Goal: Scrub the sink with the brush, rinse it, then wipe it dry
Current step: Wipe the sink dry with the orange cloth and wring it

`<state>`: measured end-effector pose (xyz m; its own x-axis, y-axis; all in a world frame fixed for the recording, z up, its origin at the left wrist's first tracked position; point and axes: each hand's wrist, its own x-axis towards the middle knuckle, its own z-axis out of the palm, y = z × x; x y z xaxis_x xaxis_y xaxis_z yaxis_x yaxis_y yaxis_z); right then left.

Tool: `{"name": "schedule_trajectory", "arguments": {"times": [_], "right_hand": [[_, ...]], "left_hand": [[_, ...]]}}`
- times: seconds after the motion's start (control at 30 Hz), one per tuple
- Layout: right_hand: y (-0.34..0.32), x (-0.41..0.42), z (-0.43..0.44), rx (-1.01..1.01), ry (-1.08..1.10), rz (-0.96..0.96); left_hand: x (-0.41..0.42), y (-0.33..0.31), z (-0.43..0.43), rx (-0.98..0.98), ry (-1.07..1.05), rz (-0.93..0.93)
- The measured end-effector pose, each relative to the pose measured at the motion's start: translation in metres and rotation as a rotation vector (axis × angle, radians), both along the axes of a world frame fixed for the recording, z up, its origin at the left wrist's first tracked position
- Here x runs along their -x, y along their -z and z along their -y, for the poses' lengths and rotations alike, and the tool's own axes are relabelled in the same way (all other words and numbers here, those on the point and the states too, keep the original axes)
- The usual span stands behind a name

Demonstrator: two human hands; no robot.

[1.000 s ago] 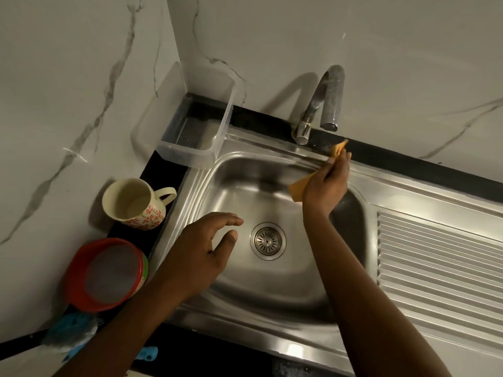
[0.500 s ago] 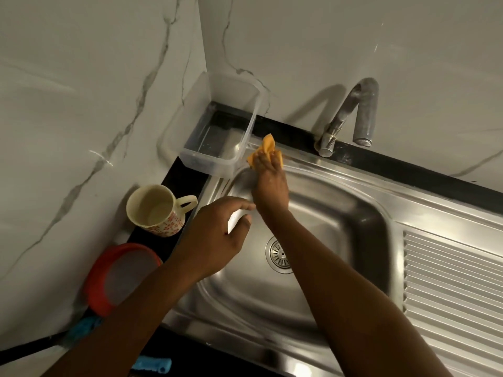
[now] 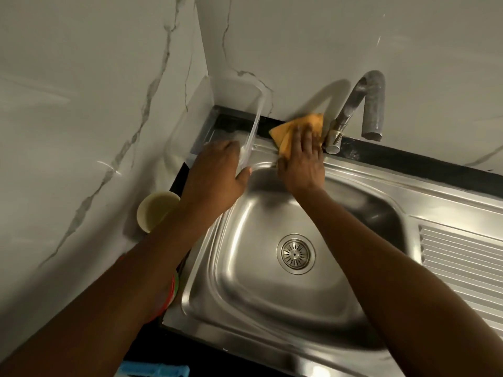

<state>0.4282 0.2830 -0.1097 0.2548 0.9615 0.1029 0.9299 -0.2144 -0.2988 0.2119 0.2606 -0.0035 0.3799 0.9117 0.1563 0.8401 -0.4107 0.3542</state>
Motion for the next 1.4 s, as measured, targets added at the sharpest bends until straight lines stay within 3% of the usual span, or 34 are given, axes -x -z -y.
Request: {"name": "schedule_trajectory", "arguments": {"times": [0.3,0.57,0.77,1.23,1.33,1.4], "right_hand": [[0.025,0.006,-0.004,0.049,-0.037,0.058],[0.017,0.043,-0.023,0.132,-0.358,0.067],[0.025,0.103,0.014,0.074,-0.453,-0.324],[0.016,0.116,0.169,0.179,-0.746,-0.689],[-0.001,0.1,0.194,0.27,-0.598,-0.936],[-0.011,0.083,0.199,0.185,-0.442,-0.833]], "left_hand": [[0.003,0.013,-0.02,-0.038,0.034,-0.176],[0.002,-0.017,-0.019,-0.117,0.017,-0.218],[0.001,-0.031,-0.018,-0.056,0.01,-0.271],[0.008,-0.008,-0.017,0.021,0.012,-0.18],[0.011,-0.002,-0.018,0.042,0.029,-0.158],[0.014,0.002,-0.019,0.044,0.032,-0.135]]}}
